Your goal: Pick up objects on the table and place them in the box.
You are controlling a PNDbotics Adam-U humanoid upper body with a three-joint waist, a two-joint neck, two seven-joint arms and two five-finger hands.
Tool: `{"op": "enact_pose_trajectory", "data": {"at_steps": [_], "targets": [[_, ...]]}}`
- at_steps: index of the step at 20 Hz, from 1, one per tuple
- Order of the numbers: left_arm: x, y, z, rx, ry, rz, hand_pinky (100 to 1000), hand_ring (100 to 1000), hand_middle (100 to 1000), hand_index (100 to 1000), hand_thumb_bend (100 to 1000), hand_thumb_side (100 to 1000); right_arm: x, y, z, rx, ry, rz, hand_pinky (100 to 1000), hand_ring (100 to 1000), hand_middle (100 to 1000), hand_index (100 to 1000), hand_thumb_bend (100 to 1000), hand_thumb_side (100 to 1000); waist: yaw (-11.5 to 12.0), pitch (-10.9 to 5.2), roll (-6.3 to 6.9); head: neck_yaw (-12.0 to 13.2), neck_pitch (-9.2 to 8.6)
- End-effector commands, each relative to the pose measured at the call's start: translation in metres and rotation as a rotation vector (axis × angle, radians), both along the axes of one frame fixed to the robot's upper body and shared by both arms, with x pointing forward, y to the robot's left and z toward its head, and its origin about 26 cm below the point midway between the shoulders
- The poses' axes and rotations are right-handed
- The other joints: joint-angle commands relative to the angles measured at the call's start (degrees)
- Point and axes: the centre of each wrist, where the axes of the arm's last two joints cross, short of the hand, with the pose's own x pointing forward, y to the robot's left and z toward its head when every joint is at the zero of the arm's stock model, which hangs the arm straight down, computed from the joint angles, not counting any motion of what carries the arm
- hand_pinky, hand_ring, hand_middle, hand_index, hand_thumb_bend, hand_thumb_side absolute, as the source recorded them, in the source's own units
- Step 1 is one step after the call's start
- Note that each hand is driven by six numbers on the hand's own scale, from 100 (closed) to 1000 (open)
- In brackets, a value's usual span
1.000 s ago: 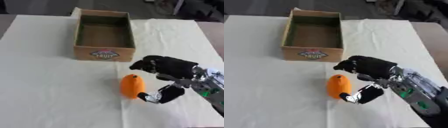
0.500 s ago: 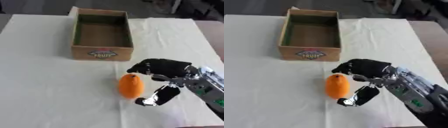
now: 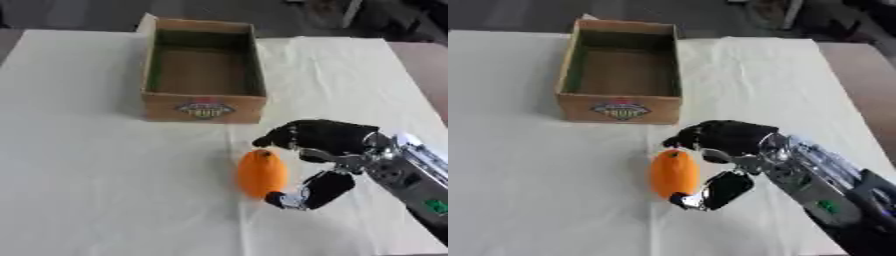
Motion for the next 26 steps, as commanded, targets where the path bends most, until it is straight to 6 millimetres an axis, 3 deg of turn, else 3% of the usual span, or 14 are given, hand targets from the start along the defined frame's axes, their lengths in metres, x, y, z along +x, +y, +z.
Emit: {"op": "enact_pose_trajectory", "data": {"at_steps": [1,14,18,20,21,23,26], "targets": [[0.0,-0.001,0.007,0.026,-0.022,-0.007,413,491,504,594,100,672,0.004,-0.001,0.003,-0.012,-0.014,-0.016,945,859,846,1000,361,766,0.2,-0.58,0.19,-0.3,-0.5],[0.001,-0.003,0.007,0.03,-0.026,-0.02,414,491,504,592,100,674,0.017,-0.006,-0.007,-0.045,0.017,-0.02,932,846,779,1000,319,723,0.9,0.03,0.05,-0.6,-0.41],[0.001,-0.003,0.008,0.029,-0.025,-0.02,414,491,504,592,100,674,0.016,-0.005,-0.006,-0.03,0.007,-0.016,912,815,665,906,229,660,0.9,-0.06,-0.06,-0.6,-0.34],[0.002,-0.003,0.008,0.029,-0.024,-0.021,413,491,504,592,100,673,0.014,-0.004,-0.005,-0.011,-0.004,-0.012,901,794,608,858,181,601,0.9,-0.1,-0.15,-0.6,-0.44],[0.002,-0.003,0.009,0.029,-0.022,-0.021,413,492,504,592,100,674,0.013,-0.004,-0.004,-0.002,-0.007,-0.012,892,773,586,826,126,529,0.9,-0.12,-0.19,-0.6,-0.47],[0.002,-0.003,0.009,0.03,-0.021,-0.021,413,492,504,592,100,675,0.013,-0.003,-0.003,0.022,-0.012,-0.018,868,733,585,772,100,461,0.9,-0.18,-0.24,-0.6,-0.5],[0.002,-0.003,0.009,0.031,-0.021,-0.02,413,492,505,592,100,675,0.01,-0.001,-0.002,0.056,-0.025,-0.023,859,710,570,739,100,450,0.9,-0.24,-0.26,-0.6,-0.46]]}}
